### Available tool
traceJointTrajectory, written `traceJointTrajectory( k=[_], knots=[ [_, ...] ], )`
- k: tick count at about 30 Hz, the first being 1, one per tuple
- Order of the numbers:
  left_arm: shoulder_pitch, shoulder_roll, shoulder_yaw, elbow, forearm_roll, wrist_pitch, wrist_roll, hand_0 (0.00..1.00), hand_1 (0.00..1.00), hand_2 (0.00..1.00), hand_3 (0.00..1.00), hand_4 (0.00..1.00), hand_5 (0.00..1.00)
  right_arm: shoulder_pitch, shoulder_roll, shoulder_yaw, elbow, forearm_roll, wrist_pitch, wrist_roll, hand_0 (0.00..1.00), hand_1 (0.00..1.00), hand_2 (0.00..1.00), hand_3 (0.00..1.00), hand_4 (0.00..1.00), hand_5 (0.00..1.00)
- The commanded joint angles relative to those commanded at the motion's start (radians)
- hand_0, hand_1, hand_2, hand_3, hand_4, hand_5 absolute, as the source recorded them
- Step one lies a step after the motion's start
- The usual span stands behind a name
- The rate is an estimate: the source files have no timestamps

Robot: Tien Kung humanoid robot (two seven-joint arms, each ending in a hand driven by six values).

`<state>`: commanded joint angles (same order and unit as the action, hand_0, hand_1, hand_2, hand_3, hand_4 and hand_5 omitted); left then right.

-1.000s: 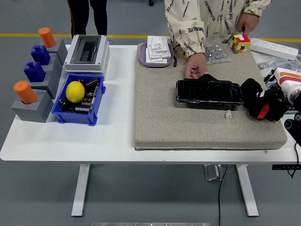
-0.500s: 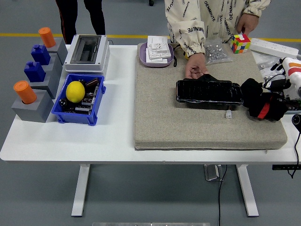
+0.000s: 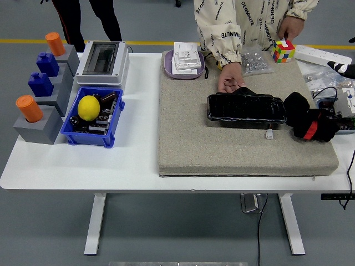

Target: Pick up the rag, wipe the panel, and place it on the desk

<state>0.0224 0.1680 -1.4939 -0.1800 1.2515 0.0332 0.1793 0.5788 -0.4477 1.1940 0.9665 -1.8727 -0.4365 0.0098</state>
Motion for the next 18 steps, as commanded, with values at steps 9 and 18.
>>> traceJointTrajectory(
  k=[9,18],
  knots=[
    [0.002,-0.005,-0.001,0.0,-0.002,0.0,0.001,0.643,0.693,0.733,0.564,0.597,0.469,-0.044,0.038,-0.007,0.03,0.366,0.04,0.214,0.649,0.593,0.666,0.602,0.998,0.473],
    [-0.001,-0.009,-0.008,0.0,0.002,0.0,0.002,0.642,0.692,0.734,0.564,0.597,0.469,-0.064,0.055,0.018,0.068,0.753,0.192,0.294,0.648,0.597,0.665,0.579,0.998,0.472]
  ],
)
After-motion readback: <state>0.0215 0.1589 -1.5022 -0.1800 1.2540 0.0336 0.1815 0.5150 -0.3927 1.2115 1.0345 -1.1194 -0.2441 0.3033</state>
